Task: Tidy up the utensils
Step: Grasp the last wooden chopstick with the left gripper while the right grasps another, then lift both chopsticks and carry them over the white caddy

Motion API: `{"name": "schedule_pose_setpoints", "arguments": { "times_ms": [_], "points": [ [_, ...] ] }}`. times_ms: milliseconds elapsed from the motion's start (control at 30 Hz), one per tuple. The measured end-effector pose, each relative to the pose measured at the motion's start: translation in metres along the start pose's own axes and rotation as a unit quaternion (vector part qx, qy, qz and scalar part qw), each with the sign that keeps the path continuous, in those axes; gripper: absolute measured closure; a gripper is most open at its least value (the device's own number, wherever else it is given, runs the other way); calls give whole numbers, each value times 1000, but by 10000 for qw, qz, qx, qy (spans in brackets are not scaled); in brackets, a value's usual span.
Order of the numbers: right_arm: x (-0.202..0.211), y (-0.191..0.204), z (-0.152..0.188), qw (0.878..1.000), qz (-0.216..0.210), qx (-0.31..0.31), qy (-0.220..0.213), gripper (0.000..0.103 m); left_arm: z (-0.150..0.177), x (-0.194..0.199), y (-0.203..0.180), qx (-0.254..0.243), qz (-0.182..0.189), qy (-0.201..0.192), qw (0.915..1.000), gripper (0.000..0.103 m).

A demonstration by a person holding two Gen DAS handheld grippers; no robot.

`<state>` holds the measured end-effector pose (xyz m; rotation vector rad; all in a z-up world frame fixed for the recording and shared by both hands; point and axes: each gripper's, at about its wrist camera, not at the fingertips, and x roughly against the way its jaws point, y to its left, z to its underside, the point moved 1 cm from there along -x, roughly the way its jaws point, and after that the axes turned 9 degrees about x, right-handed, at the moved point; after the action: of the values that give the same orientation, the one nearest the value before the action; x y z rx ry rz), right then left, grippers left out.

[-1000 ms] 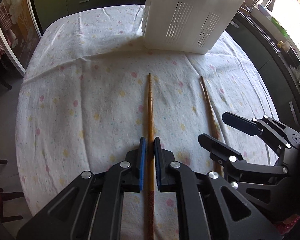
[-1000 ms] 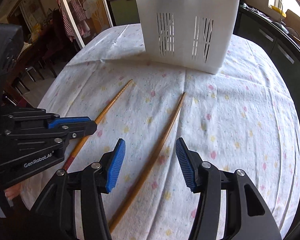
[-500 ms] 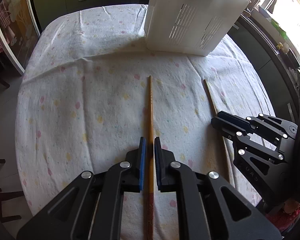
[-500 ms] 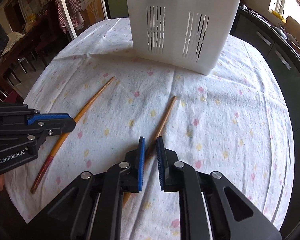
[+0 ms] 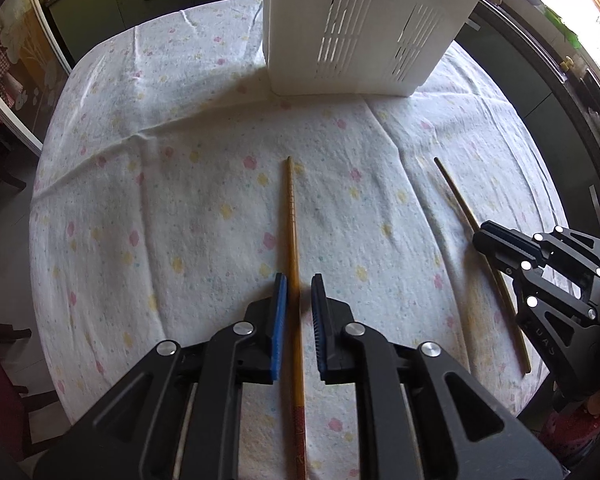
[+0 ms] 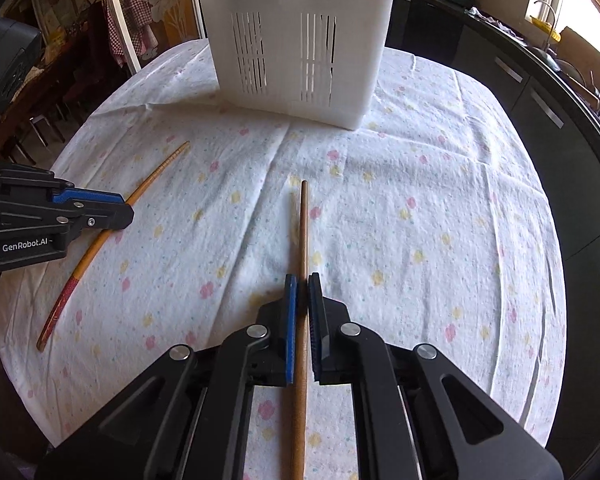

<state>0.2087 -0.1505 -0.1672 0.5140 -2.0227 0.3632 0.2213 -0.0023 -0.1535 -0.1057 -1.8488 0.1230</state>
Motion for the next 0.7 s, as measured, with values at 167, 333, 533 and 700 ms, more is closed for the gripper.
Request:
{"name": "schedule_pose_setpoints", "arguments": {
  "times_ms": [167, 333, 533, 700],
  "points": [
    [14, -8, -2, 9993, -212, -201, -245, 96, -3, 0, 0, 23, 48, -27, 10000, 96],
    [39, -19, -2, 9972, -403, -360, -511, 96, -5, 21, 2, 10, 146, -306, 9994, 97],
    [70, -24, -3, 9942, -488, -442, -854, 96, -3, 53, -4, -191, 116, -693, 9973, 97],
    [93, -24, 1, 9914, -545, -461, -1100, 96, 3, 77, -12, -363, 109, -944, 9948, 97]
  ]
}}
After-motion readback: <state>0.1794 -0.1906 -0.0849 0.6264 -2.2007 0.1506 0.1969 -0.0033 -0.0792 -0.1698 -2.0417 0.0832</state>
